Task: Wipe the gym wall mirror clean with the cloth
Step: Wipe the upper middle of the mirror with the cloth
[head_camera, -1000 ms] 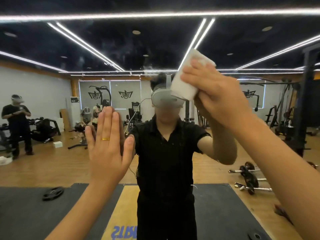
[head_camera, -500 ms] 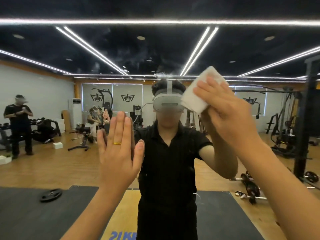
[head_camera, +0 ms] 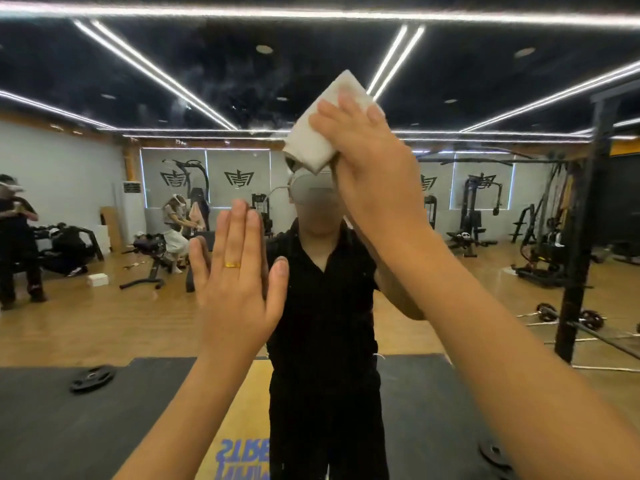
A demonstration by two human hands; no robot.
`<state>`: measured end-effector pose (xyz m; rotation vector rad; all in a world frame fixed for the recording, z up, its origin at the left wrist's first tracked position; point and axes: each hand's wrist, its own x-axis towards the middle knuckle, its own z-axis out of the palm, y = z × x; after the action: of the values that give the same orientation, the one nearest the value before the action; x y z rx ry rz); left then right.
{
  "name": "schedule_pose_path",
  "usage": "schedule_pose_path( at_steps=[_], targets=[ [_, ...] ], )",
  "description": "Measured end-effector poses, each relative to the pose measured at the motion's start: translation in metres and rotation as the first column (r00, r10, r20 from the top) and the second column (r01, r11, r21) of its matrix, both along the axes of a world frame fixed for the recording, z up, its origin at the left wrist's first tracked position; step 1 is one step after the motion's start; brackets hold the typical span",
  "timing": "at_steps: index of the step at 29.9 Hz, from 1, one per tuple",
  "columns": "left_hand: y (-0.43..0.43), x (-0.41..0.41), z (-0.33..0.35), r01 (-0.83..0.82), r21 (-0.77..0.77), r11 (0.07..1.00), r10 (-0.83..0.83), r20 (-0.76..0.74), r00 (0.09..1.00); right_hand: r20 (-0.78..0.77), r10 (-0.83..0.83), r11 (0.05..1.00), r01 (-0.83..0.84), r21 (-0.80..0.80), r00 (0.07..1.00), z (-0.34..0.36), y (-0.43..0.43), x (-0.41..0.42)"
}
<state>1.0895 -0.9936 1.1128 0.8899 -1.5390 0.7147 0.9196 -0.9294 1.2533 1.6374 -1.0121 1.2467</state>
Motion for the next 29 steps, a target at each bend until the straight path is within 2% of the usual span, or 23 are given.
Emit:
schedule_pose_path(
  at_steps=[2,4,7,9,13,17,19,22,26,29],
  targets=[
    [0.0,0.0,-0.001,0.01,0.01,1.0,-0.01,0.005,1.0,0.183,-0.055,0.998,0.062,-0.029,0.982,-0.008,0.009,-0.038],
    [0.0,0.0,-0.001,0.006,0.012,1.0,-0.006,0.003,1.0,0.369,-0.029,0.996,0.056,-0.064,0.929,-0.012,0.015,-0.062],
    [0.001,-0.001,-0.002,-0.009,-0.001,1.0,0.009,0.004,1.0,0.523,0.055,0.988,0.029,-0.152,0.85,-0.003,0.011,-0.049],
    [0.001,-0.002,-0.002,-0.019,-0.003,1.0,0.019,0.004,1.0,0.506,0.105,0.978,0.002,-0.206,0.856,-0.002,0.006,-0.008],
    [-0.001,0.0,-0.001,-0.001,0.005,1.0,0.001,-0.014,1.0,0.132,0.126,0.98,-0.103,-0.169,0.983,-0.021,-0.018,0.072],
    [0.0,0.0,-0.001,0.001,-0.017,1.0,-0.001,-0.007,1.0,-0.037,0.087,0.985,-0.091,-0.147,0.996,-0.023,-0.024,0.058],
    [-0.001,0.0,-0.001,-0.007,-0.029,1.0,0.007,-0.006,1.0,-0.032,0.025,0.995,-0.028,-0.094,0.999,-0.029,-0.021,0.032],
    [-0.001,0.0,-0.002,-0.002,-0.025,1.0,0.002,0.005,1.0,0.064,-0.023,0.999,0.025,-0.021,0.998,-0.045,-0.006,-0.014],
    [-0.001,0.0,-0.001,-0.008,-0.027,1.0,0.008,0.011,1.0,0.239,-0.006,0.993,0.034,-0.11,0.971,-0.058,0.017,-0.064],
    [-0.001,0.0,-0.001,-0.012,-0.023,1.0,0.012,0.007,1.0,0.349,0.049,0.988,0.005,-0.152,0.936,-0.062,0.015,-0.069]
  ],
)
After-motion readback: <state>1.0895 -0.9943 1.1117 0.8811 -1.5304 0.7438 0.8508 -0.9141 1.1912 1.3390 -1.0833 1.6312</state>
